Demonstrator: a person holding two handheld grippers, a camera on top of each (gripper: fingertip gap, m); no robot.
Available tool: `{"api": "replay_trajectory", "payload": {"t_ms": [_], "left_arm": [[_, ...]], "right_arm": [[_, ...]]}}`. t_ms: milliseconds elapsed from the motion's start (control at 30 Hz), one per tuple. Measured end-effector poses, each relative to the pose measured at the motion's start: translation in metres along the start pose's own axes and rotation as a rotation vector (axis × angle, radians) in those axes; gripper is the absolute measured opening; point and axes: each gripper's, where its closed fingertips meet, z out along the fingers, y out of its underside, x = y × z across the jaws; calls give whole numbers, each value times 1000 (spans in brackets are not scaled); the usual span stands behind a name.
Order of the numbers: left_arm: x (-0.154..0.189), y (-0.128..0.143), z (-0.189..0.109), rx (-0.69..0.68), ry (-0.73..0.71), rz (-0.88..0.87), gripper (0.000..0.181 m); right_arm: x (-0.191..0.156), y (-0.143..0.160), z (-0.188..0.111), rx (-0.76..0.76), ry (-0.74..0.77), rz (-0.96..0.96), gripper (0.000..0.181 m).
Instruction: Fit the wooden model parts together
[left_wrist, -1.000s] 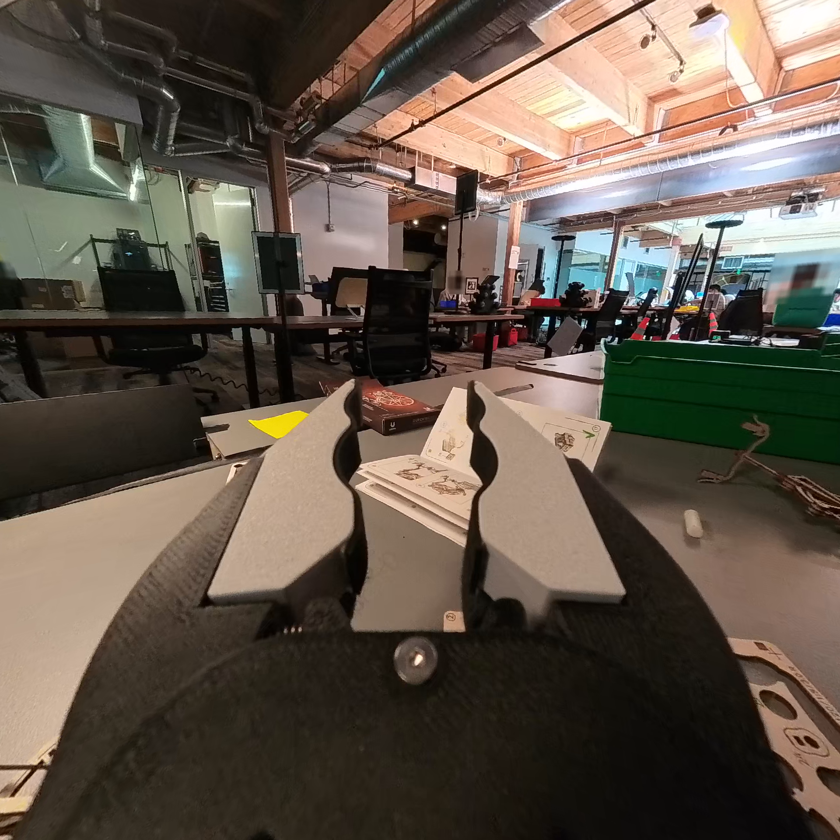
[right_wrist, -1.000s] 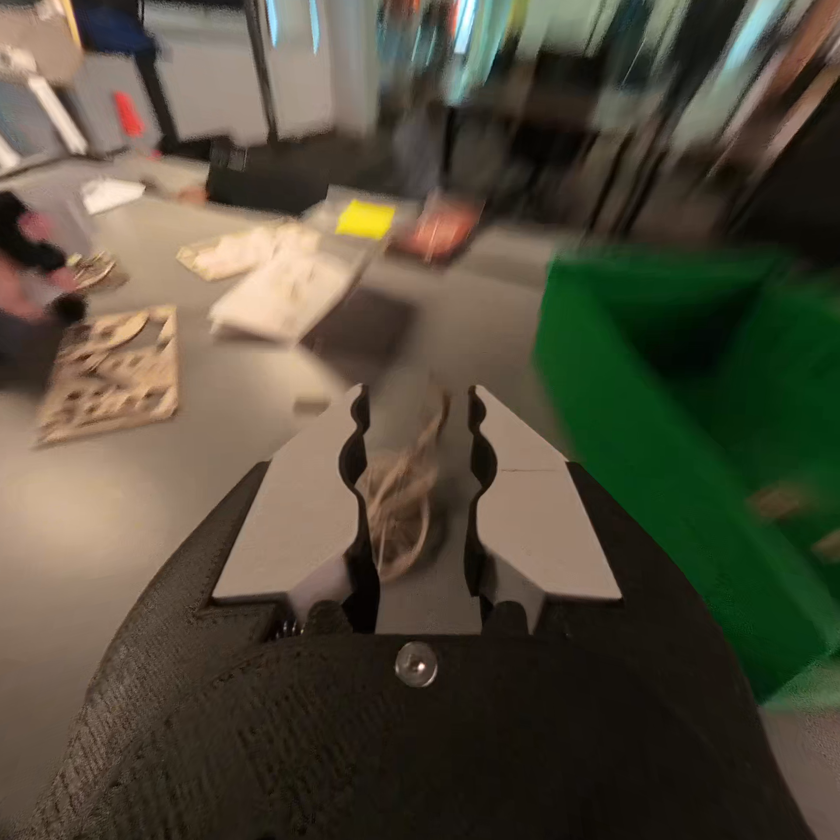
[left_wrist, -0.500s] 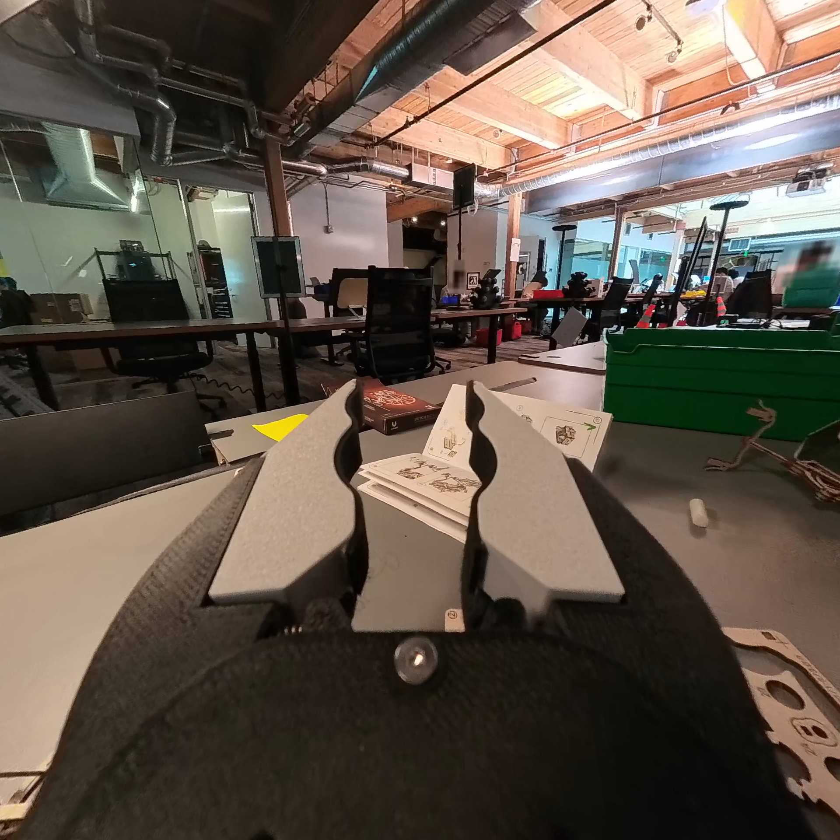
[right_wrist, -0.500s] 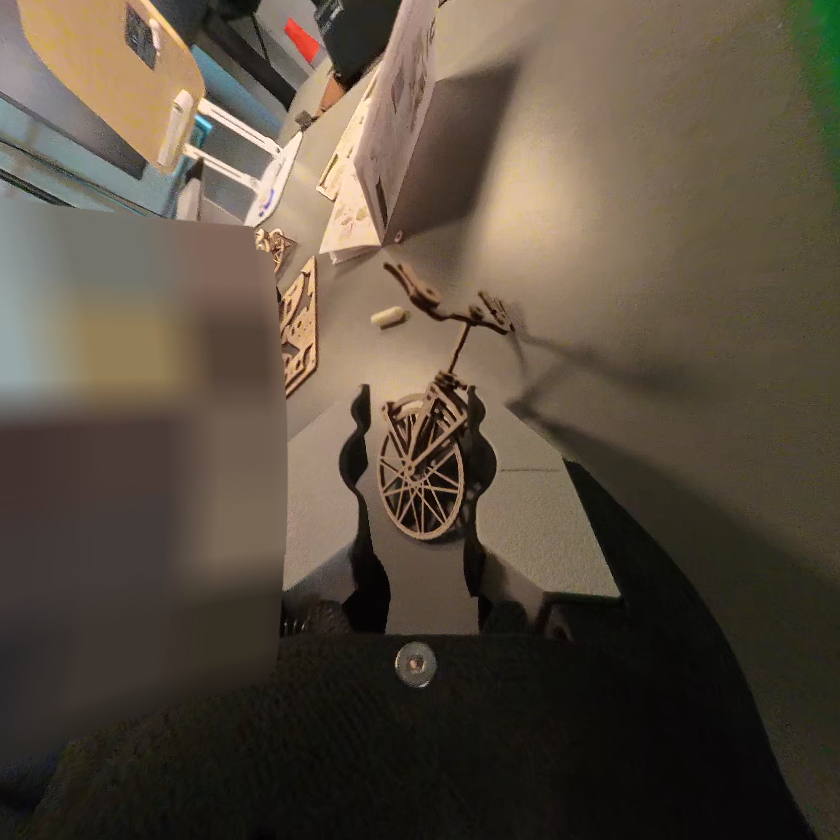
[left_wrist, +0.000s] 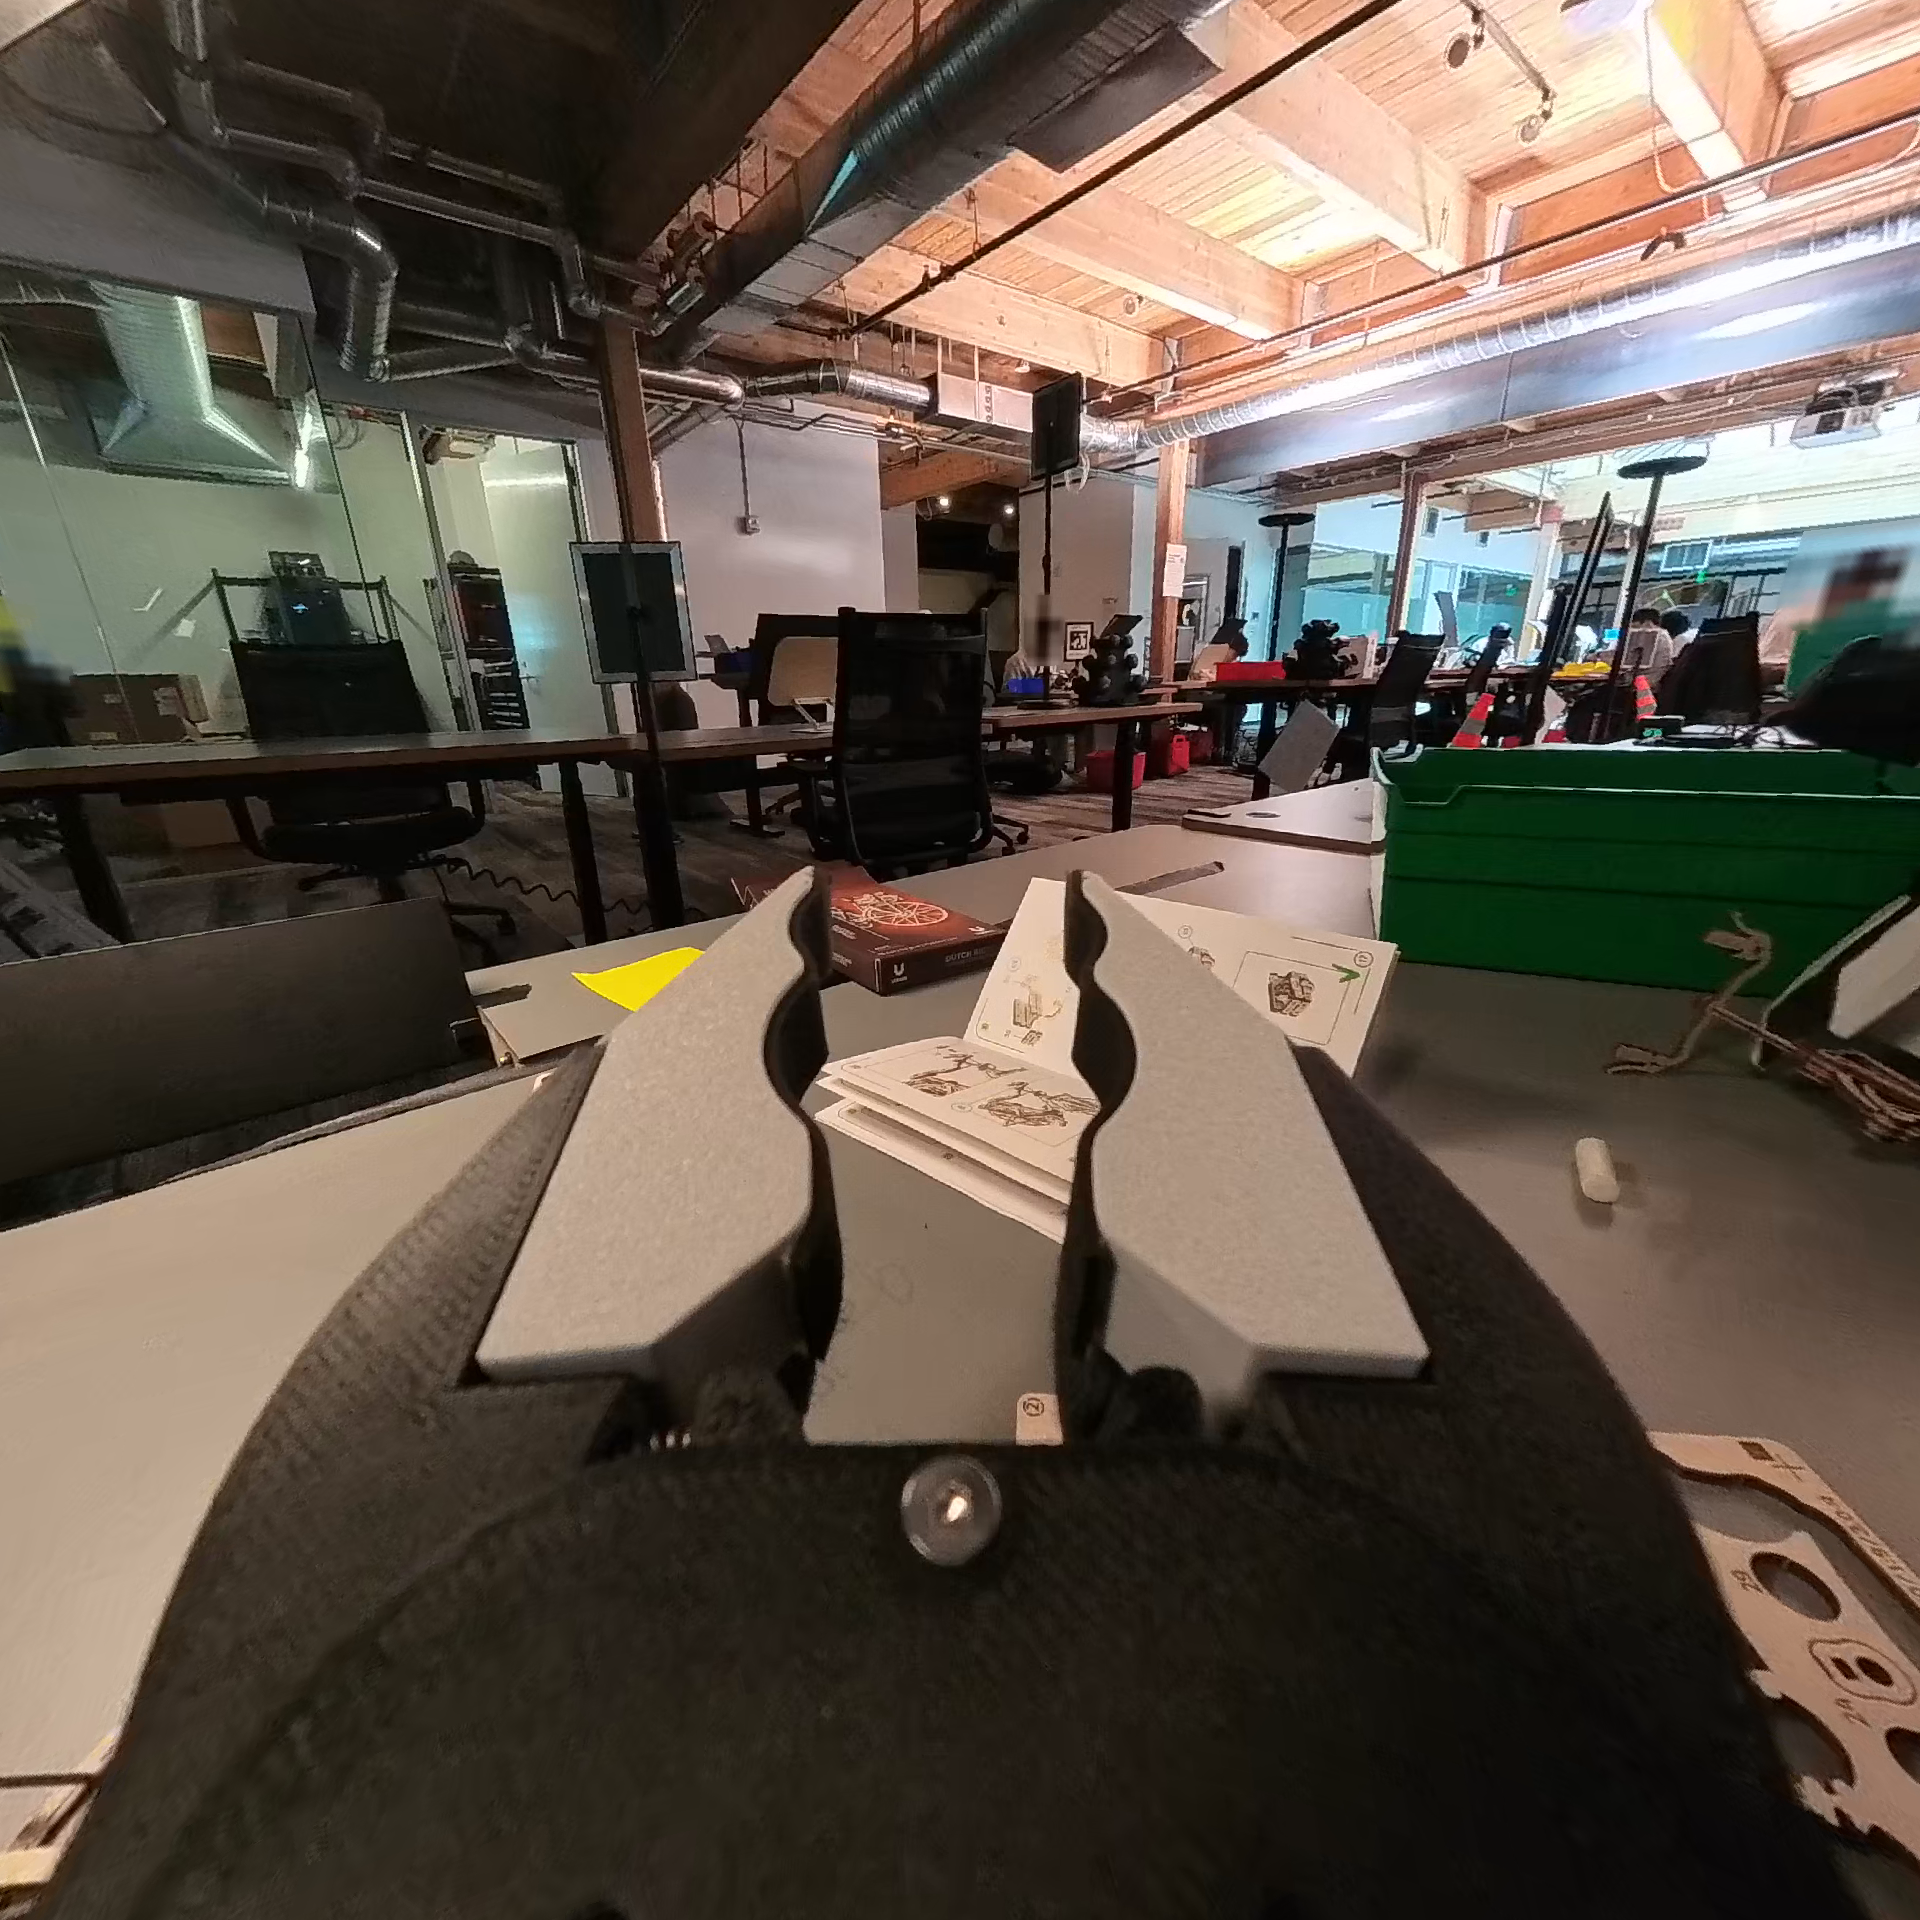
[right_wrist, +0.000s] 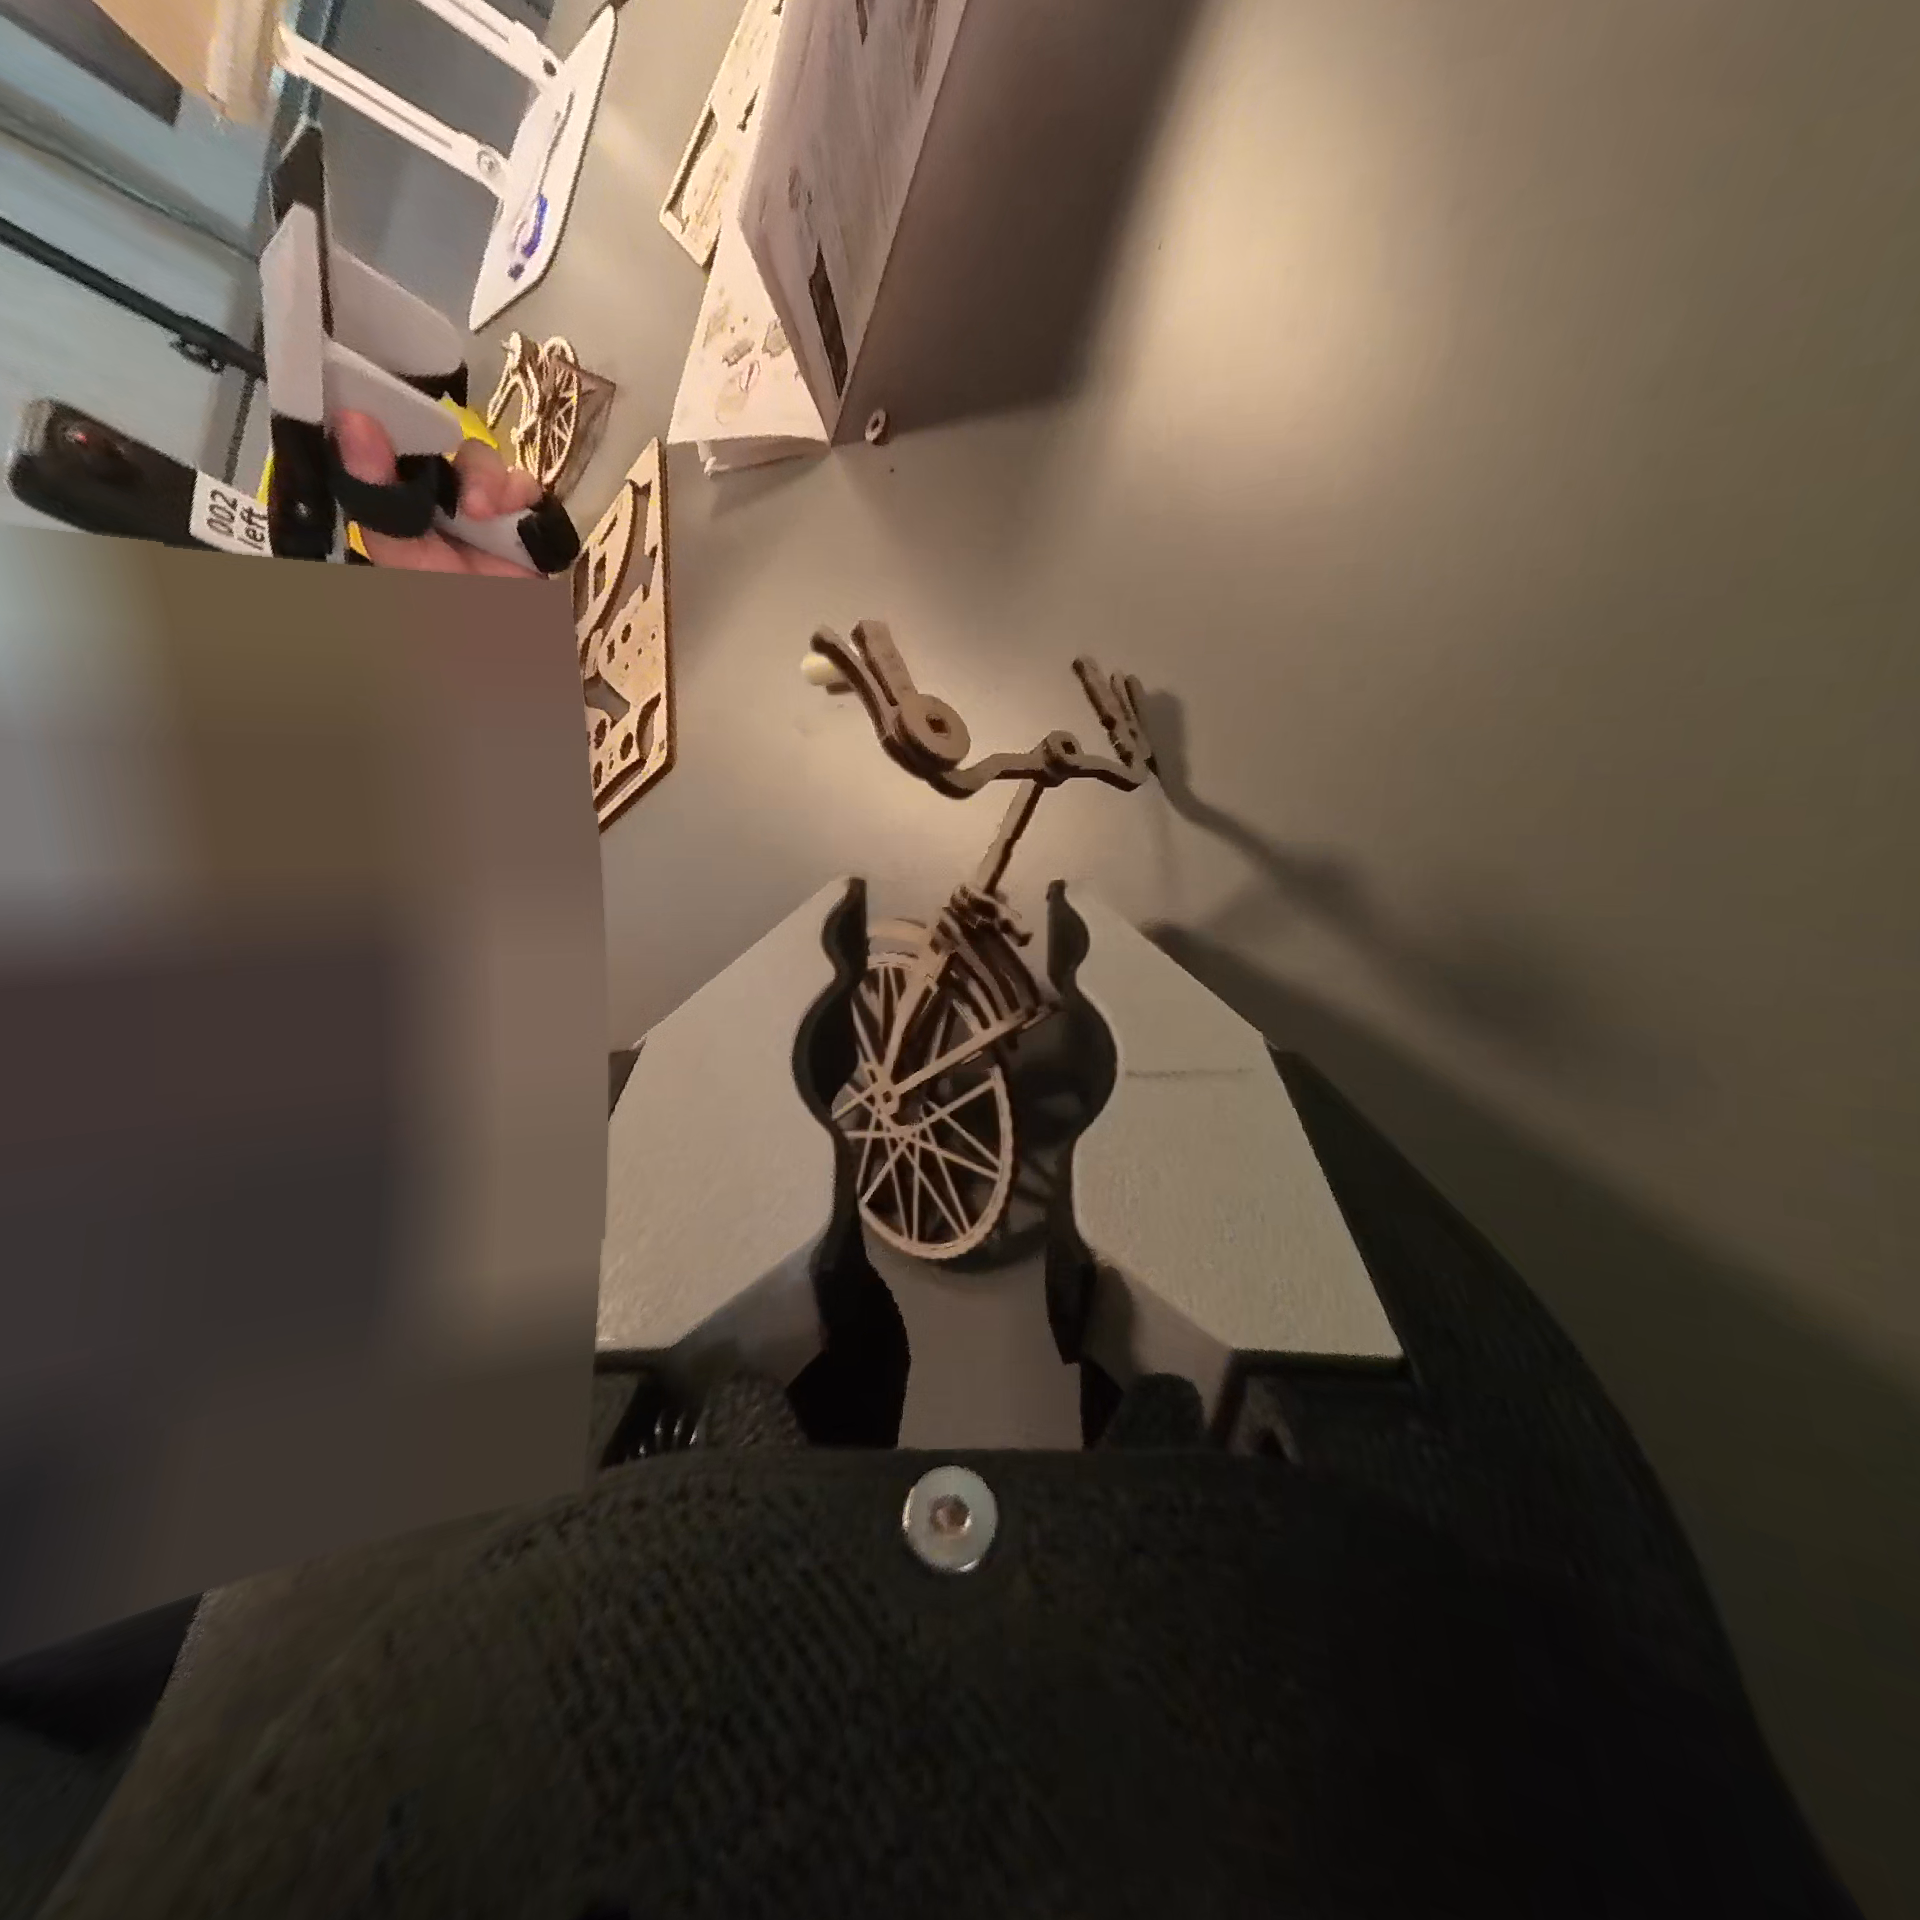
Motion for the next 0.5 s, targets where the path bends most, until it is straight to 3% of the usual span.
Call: {"api": "replay_trajectory", "payload": {"t_ms": [500], "left_arm": [[5,0,1,-8,1,60,44]], "right_arm": [[12,0,7,-85,52,119,23]]}}
